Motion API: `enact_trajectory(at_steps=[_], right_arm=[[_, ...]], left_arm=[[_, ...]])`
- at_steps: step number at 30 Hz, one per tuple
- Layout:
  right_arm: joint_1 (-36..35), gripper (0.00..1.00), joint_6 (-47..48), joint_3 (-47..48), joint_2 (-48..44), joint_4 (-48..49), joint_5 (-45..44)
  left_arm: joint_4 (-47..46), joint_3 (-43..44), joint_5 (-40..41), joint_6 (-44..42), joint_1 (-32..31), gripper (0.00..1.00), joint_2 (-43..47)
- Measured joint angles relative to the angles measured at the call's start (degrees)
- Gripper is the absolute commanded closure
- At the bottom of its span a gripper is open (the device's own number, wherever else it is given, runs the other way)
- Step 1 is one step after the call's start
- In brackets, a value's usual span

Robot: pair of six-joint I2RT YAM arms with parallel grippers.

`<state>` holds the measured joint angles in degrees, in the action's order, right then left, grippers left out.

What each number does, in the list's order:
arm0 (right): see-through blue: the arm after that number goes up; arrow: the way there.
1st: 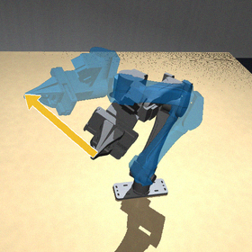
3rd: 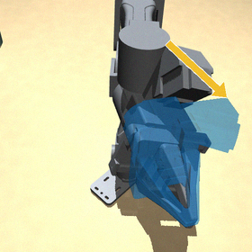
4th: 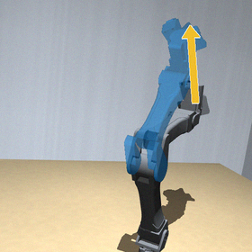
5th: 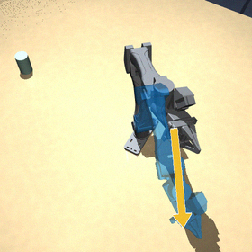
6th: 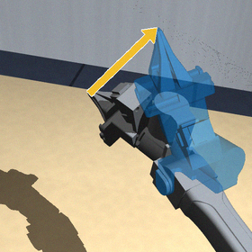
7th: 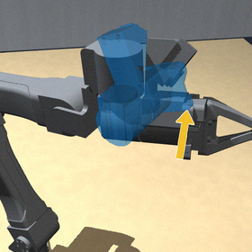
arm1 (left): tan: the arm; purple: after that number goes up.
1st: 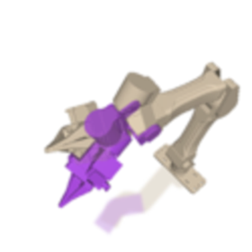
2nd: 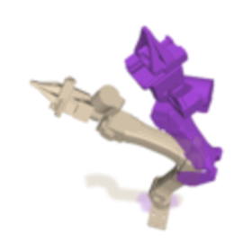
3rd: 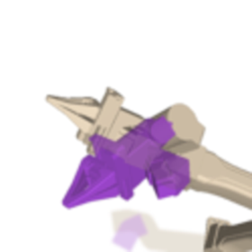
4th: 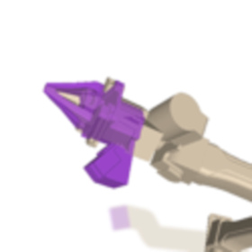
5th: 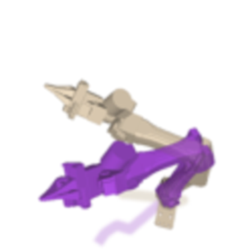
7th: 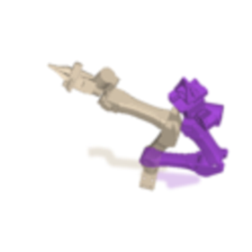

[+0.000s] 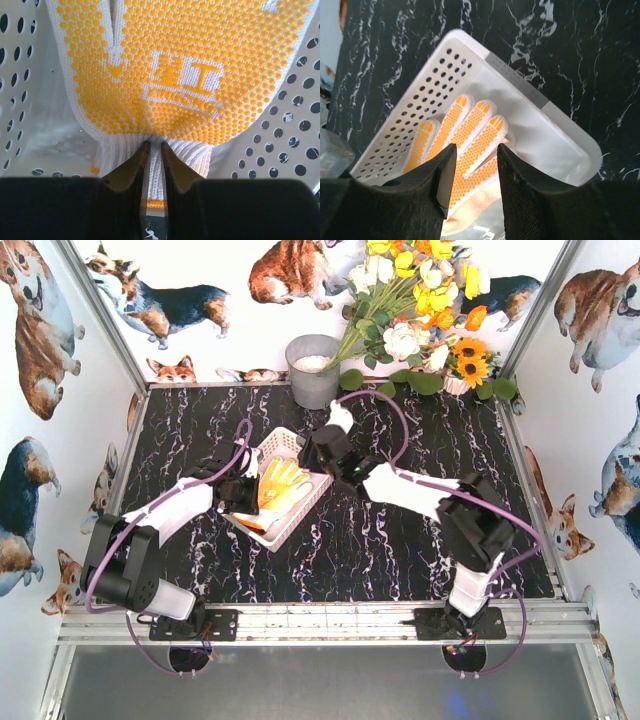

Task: Put the gloves into the storage basket
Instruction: Adjust the glove in the bin.

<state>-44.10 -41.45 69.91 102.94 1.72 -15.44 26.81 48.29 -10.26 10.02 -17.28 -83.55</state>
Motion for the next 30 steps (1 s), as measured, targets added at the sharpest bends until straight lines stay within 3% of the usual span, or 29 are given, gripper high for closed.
enact_trajectory(at_steps=[5,14,30], right_arm=[[0.5,0.59,3.6,1.6,-3.3,-2.2,1.5],[0.0,0.60,3.2,6.4,-0.7,-6.4,15.8],[-2.7,0.79,-1.8,7.7,6.9,-12.5,21.0]], left_arm=[[0.0,-0.1,-1.1,-0.9,0.0,0.84,1.2],[-0.2,0.6,-5.7,-2.1,0.0,0.83,4.9],[-7.6,0.5,-12.3,2.5,0.0,0.86,0.2]])
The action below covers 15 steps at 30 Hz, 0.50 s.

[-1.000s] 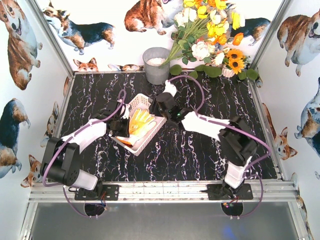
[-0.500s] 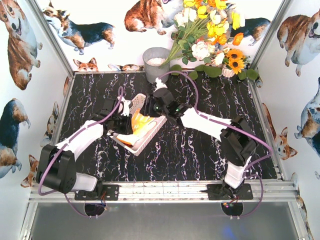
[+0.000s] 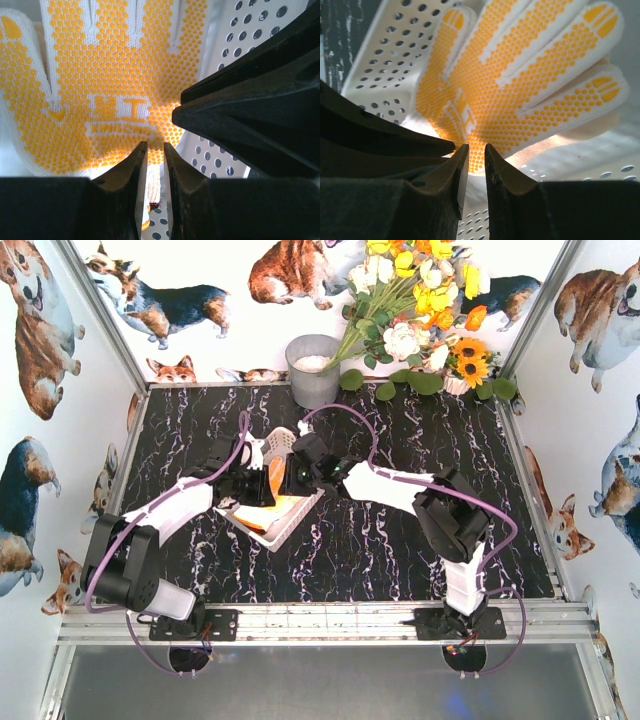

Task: Put the gloves into the storage basket
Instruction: Adjust the glove in the bin.

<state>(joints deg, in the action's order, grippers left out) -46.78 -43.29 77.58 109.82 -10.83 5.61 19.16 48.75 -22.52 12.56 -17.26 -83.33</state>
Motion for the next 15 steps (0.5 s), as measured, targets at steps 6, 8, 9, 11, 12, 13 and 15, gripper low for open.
enact_trajectory(at_steps=[6,8,9,11,12,13,15], right_arm=[[0.0,0.79,-0.3,0.0,1.4,-2.4,-1.6],[0.0,0.79,-0.2,0.8,1.9,-2.9,-2.0],[0.0,0.79,-0.1,1.4,2.4,-3.0,-2.2],[0.0,0.79,0.0,2.4,3.2,-3.2,-2.4],[0.0,0.79,0.1,2.8,3.7,-3.2,-2.5],[0.0,0.79,0.1,3.1,4.0,-3.3,-2.5],[0.0,0.79,0.4,3.7,4.7,-4.0,-2.6]], left_arm=[[-0.4,-1.2,0.0,0.9,0.0,0.87,-1.8],[-0.7,-1.5,0.0,1.2,0.0,0.86,-2.1],[-0.8,-1.6,0.0,1.3,0.0,0.86,-2.1],[-1.0,-1.6,0.0,1.4,0.0,0.84,-2.1],[-1.0,-1.6,-0.1,1.4,0.0,0.84,-2.1],[-1.1,-1.6,-0.2,1.4,0.0,0.82,-2.1],[-1.0,-1.6,-0.2,1.4,0.0,0.79,-1.6]])
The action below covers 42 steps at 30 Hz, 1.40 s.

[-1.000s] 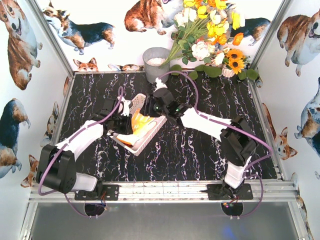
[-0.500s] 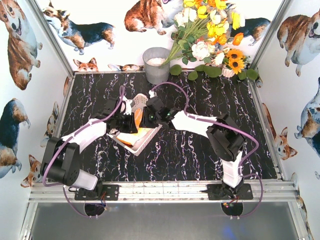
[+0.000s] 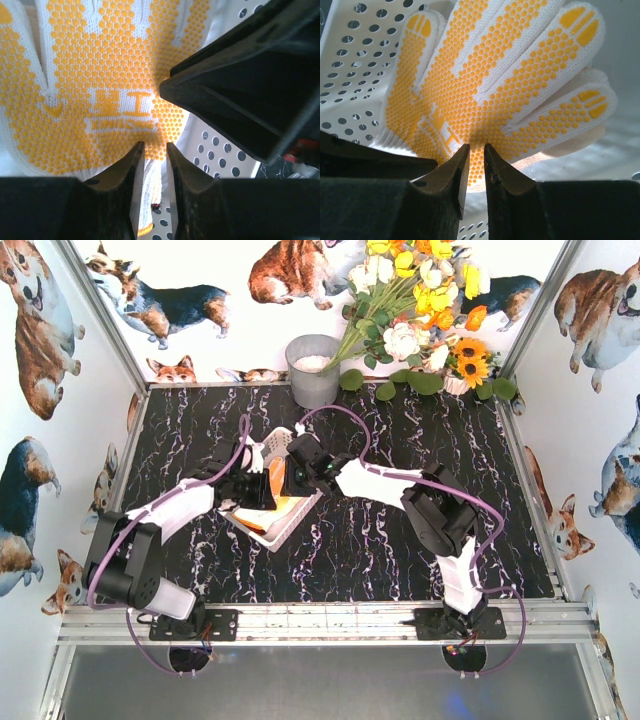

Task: Put the gloves into the storage basket
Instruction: Adjust the glove in the bin, then reset both arms

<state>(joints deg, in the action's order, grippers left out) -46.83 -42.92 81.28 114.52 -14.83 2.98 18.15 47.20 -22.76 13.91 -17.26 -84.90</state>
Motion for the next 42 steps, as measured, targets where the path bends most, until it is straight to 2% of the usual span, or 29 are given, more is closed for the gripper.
enact_trajectory(at_steps=[4,11,16,18,20,24,28,35,42], right_arm=[[0.0,0.74,0.8,1.1,0.6,-1.4,0.1],[0.0,0.53,4.0,1.9,-1.6,-3.7,0.2],[0.5,0.37,9.1,0.7,-11.9,-6.0,-0.9],[1.2,0.27,11.5,-2.0,-18.3,-5.7,-2.1],[3.0,0.20,13.7,-6.3,-25.5,-4.9,-3.5],[11.3,0.11,17.5,-16.5,-36.9,-2.9,-4.3],[22.3,0.07,21.2,-27.5,-42.5,-1.4,-4.4],[37.6,0.06,24.8,-45.8,-50.3,7.1,-5.5],[40.3,0.06,30.0,-57.5,-55.0,20.8,-10.8]], left_arm=[[0.5,0.0,-0.1,-1.0,0.0,0.68,2.5],[4.6,3.9,4.5,-5.2,0.1,0.37,12.4],[4.0,8.3,10.3,-8.0,1.3,0.14,17.5],[2.5,8.6,12.2,-8.3,3.5,0.08,18.5],[0.3,8.2,14.1,-7.7,7.5,0.03,18.9],[-7.4,4.1,17.7,-4.6,16.9,0.01,19.1],[-17.0,-4.8,22.8,-1.2,23.2,0.00,19.0],[-33.5,-17.7,32.6,-0.3,24.4,0.00,14.3],[-56.8,-30.2,33.0,-2.6,24.3,0.00,8.8]])
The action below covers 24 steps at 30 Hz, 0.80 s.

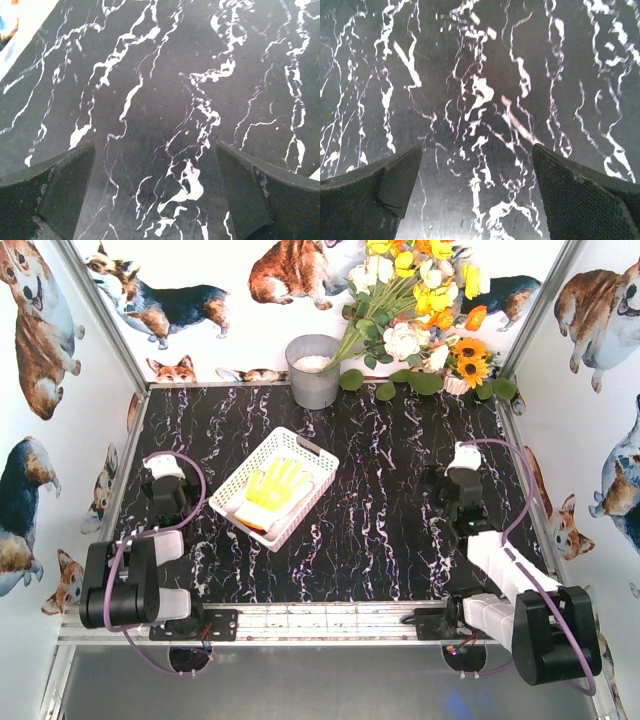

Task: Put the gloves into the storage basket
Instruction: Reset both arms

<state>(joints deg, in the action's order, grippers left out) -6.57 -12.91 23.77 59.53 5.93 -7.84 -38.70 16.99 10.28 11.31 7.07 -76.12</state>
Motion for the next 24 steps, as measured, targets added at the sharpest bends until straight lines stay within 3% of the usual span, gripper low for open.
enact_trajectory(at_steps=[5,9,12,14,24], right_arm=[[0.3,0.05,7.0,-4.4,3.1,14.4,-1.3],[0.3,0.03,11.2,-7.6,11.7,27.3,-1.0],[0.4,0.01,13.2,-10.1,20.8,37.0,-0.2],[0.7,0.00,13.8,-9.9,24.4,37.4,0.7],[4.4,0.00,13.3,-5.6,24.4,37.7,3.7]], left_arm=[[-10.6,-0.6,-3.0,-5.2,-1.9,0.00,-3.9],[-22.8,-0.9,-5.0,-7.6,-3.3,0.01,-10.7],[-25.0,-0.8,-5.2,-9.5,-4.0,0.00,-11.6],[-24.7,0.2,-4.0,-10.6,-5.3,0.01,-12.0],[-24.5,1.2,1.3,-11.9,-8.0,0.00,-12.6]])
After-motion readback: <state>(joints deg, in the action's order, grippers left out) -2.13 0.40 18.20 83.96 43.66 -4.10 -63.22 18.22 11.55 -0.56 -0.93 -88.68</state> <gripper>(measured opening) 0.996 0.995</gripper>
